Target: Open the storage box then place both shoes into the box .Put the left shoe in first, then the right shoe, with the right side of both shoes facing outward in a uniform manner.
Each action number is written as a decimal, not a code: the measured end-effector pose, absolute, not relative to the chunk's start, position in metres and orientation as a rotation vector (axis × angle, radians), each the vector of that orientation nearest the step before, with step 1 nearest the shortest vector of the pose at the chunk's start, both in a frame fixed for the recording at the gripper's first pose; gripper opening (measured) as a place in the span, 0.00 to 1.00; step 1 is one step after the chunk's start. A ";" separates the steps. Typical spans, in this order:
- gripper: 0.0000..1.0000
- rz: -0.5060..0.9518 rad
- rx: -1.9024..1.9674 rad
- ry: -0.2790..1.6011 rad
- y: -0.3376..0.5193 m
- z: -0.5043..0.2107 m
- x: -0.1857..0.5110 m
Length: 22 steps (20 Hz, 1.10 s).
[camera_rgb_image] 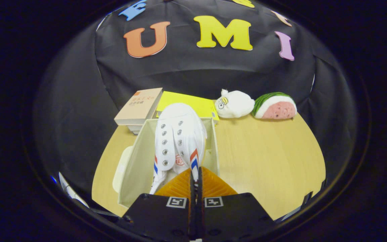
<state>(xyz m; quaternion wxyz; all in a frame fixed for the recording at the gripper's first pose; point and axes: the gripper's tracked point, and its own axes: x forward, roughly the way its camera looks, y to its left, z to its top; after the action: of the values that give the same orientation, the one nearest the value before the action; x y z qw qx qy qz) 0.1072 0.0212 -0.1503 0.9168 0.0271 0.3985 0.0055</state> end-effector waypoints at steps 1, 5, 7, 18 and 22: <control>0.05 -0.004 0.060 0.828 0.020 -0.157 0.108; 0.05 -0.088 0.052 0.837 0.013 -0.177 0.105; 0.05 -0.105 0.051 0.839 0.015 -0.183 0.105; 0.83 -0.105 0.033 0.634 0.008 -0.143 0.087; 0.88 -0.141 -0.006 0.501 -0.001 -0.109 0.059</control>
<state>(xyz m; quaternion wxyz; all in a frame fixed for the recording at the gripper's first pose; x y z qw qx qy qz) 0.0587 -0.0009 -0.1089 0.9664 -0.0032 0.2475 -0.0699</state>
